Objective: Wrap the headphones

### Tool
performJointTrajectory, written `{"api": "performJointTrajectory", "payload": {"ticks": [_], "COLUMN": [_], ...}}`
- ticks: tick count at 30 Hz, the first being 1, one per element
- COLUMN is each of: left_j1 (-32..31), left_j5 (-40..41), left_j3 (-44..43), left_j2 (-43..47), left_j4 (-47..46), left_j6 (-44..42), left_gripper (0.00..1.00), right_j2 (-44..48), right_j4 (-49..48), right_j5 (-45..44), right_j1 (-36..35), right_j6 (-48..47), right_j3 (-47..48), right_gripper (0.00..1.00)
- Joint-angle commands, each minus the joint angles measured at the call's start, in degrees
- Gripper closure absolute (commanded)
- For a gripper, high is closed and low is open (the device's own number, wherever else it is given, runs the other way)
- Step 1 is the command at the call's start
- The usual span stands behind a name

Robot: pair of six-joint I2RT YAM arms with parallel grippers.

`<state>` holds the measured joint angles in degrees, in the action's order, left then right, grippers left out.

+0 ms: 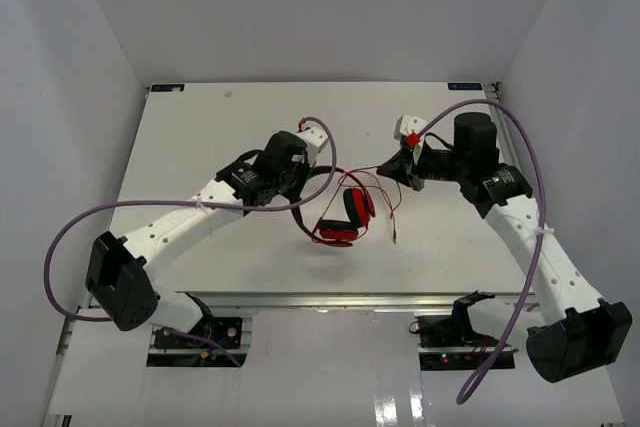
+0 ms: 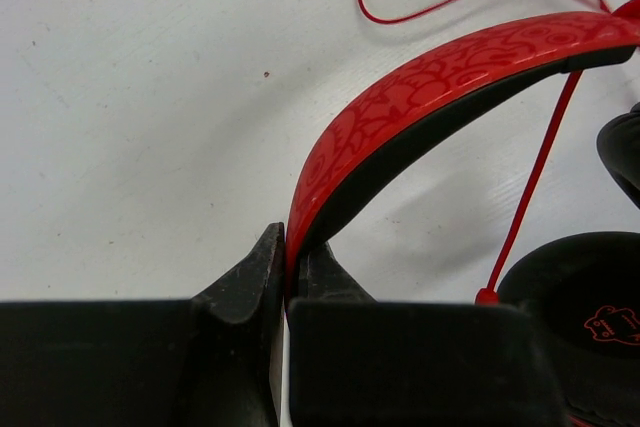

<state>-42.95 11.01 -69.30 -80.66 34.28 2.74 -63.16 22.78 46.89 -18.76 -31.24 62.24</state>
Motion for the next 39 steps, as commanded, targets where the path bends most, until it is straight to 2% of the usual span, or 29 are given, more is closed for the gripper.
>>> {"api": "performJointTrajectory", "payload": {"ticks": [1,10,14,20,26,39], "left_j1": [0.0,-0.1,-0.1,-0.1,-0.1,-0.1], "left_j5": [8.6,20.6,22.1,21.5,21.4,23.5], "left_j3": [-2.5,-9.2,-13.3,-11.7,-16.9,-26.4], "left_j2": [-1.4,-5.4,-7.5,-7.5,-11.3,-14.1], "left_j4": [0.7,1.6,1.4,-4.6,-5.5,-5.7], "left_j6": [3.6,10.7,15.6,24.4,33.2,38.9], "left_gripper": [1.0,1.0,1.0,1.0,1.0,1.0], "right_j2": [-0.3,-0.7,-0.7,-1.4,-1.4,-1.1], "right_j4": [-7.9,-23.7,-32.5,-41.5,-43.5,-44.7], "right_j5": [8.0,15.7,17.3,18.3,18.1,17.5], "right_j1": [0.5,0.5,0.4,0.5,0.4,0.7], "right_j6": [11.3,31.1,39.8,48.2,49.8,50.0], "right_j3": [-2.0,-9.3,-12.4,-13.7,-14.2,-16.3], "right_gripper": [0.92,0.92,0.92,0.92,0.92,0.9]}}
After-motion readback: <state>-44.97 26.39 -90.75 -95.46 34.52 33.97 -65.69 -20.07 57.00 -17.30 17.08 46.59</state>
